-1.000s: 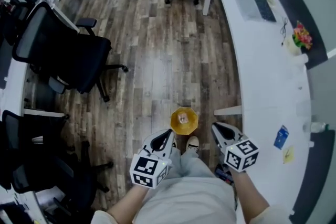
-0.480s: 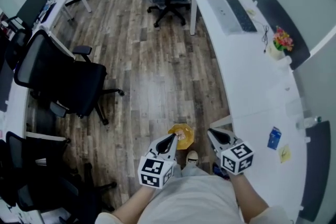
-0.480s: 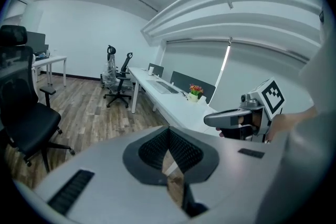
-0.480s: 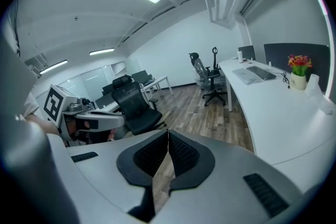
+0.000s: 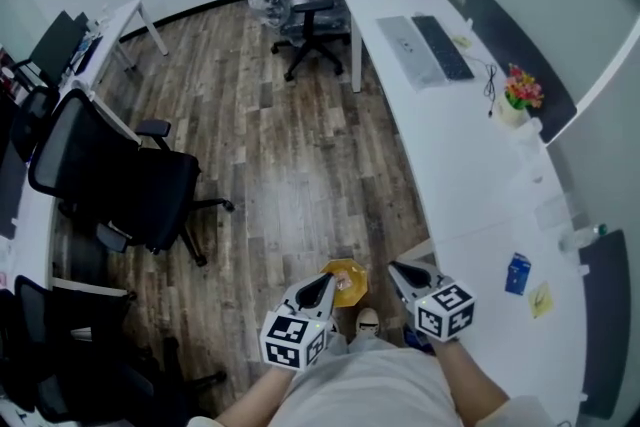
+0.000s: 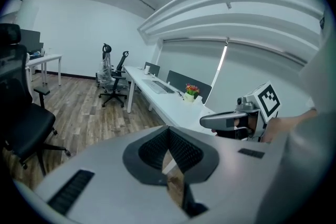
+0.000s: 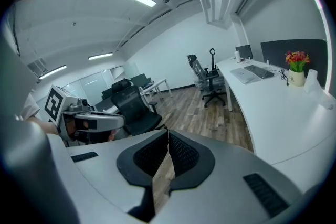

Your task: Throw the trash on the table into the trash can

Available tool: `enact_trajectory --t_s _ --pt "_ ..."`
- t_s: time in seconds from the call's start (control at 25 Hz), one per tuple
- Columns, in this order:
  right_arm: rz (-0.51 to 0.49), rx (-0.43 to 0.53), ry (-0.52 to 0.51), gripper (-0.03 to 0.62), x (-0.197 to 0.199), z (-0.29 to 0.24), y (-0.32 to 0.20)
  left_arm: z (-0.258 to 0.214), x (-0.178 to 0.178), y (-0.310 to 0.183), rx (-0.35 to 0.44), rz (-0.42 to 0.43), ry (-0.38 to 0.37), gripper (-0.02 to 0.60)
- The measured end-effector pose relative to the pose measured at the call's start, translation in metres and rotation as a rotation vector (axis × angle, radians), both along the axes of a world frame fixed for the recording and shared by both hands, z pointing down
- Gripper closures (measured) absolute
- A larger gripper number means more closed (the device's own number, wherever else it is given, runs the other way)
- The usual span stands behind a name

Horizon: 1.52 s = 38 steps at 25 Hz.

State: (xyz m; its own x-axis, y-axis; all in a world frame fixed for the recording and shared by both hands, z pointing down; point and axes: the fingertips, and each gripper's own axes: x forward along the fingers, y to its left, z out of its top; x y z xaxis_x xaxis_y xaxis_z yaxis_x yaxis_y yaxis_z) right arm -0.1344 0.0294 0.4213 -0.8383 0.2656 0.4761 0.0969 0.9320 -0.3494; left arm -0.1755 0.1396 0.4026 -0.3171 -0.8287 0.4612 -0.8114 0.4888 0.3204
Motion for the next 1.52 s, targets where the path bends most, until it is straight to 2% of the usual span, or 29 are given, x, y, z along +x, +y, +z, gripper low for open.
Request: enact_trajectory --t_s 0.28,0.44,0.6,0.96,1.12,1.32,1.52 --pt "0.017 0.005 -0.016 0.56 0.008 -0.006 -0.005 -0.005 0.008 -0.011 0.003 0.032 -0.018 0.581" --pt "0.076 0.01 -0.029 0.56 0.02 -0.011 -0.018 -0.007 0.015 -0.02 0.008 0.076 -0.022 0.581" --pt "0.165 0.025 -0.025 0.56 0.045 -0.013 -0.042 -0.006 0.032 -0.041 0.023 0.162 -0.022 0.581" --pt "0.494 0.054 0.01 0.56 0.162 0.005 -0.128 -0.004 0.097 -0.126 0.054 0.415 -0.009 0.581" --pt "0.622 0.1 0.041 0.56 0.218 0.013 -0.166 -0.009 0.121 -0.151 0.068 0.469 -0.008 0.581" --pt "0.76 0.122 0.07 0.56 0.281 0.021 -0.212 -0.007 0.149 -0.174 0.049 0.533 -0.009 0.581" --pt "0.825 0.141 0.114 0.559 0.321 0.038 -0.245 -0.002 0.17 -0.199 0.036 0.56 -0.013 0.581"
